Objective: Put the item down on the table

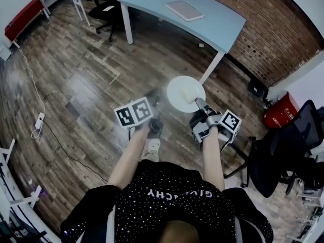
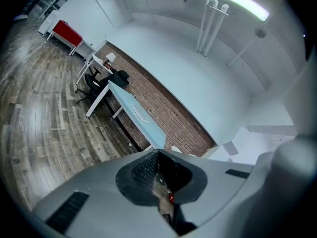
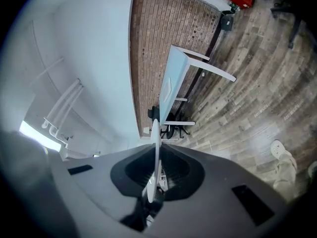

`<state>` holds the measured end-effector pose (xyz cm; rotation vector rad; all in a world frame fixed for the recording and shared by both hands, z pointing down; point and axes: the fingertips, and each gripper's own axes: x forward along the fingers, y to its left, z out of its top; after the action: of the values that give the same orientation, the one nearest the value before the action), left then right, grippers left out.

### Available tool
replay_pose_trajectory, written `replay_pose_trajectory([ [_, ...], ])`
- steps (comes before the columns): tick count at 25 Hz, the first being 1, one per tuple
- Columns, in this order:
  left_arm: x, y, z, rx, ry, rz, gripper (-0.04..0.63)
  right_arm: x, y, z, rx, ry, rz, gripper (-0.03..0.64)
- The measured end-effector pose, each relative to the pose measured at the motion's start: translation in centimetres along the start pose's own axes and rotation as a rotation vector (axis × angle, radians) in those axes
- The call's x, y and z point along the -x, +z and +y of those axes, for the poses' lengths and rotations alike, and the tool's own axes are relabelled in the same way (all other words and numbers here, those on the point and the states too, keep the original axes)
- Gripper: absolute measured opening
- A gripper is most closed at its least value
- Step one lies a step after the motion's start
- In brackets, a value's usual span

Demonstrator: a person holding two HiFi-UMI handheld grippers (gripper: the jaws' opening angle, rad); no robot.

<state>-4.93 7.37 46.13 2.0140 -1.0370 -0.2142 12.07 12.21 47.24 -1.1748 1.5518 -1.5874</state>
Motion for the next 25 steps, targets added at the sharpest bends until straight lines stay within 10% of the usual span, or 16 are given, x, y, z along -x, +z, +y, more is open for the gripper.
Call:
replay_pose_trajectory([
  [25,-12.1,8.9,6.6,-0.002,-0.009,0.035,0.011,-15.2,5.7,0.2,-0.023,-0.021,-0.002,0.031],
])
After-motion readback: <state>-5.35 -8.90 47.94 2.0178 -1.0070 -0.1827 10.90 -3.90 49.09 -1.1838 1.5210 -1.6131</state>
